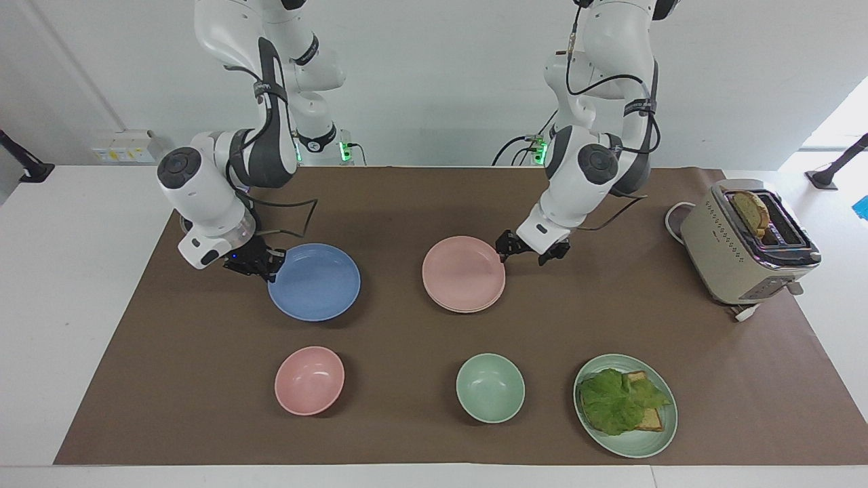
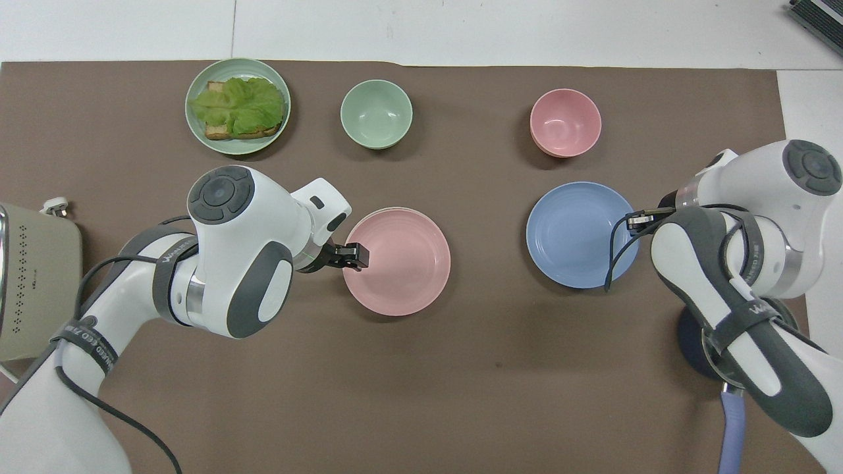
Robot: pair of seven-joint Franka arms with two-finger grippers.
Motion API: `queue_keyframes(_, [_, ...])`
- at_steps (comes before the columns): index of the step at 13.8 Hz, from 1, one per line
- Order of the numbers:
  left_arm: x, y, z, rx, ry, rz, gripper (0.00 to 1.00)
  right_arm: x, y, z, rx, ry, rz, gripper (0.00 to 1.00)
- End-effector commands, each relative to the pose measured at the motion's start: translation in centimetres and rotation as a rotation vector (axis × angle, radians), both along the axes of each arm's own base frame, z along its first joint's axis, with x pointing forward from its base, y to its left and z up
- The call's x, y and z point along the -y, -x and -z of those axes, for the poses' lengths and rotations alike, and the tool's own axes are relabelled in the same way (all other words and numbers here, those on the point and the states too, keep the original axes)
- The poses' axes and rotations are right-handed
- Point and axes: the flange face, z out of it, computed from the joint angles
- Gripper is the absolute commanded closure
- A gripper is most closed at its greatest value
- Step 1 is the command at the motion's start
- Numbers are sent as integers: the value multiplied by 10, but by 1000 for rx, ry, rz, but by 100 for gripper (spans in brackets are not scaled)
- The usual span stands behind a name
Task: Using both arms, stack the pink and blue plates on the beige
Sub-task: 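Carry the blue plate onto the pink plate while the left gripper withdraws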
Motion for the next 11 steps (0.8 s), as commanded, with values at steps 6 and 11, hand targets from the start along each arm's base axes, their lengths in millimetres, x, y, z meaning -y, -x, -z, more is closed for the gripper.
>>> queue_keyframes(6, [-159,-48,-79,89,-70,-14,0,-27,16,-121,38,-39,-75,100])
queue_keyframes(11, [-192,-55,-150,82,-190,42,0,-101,22,-134,36,-31,-25,100])
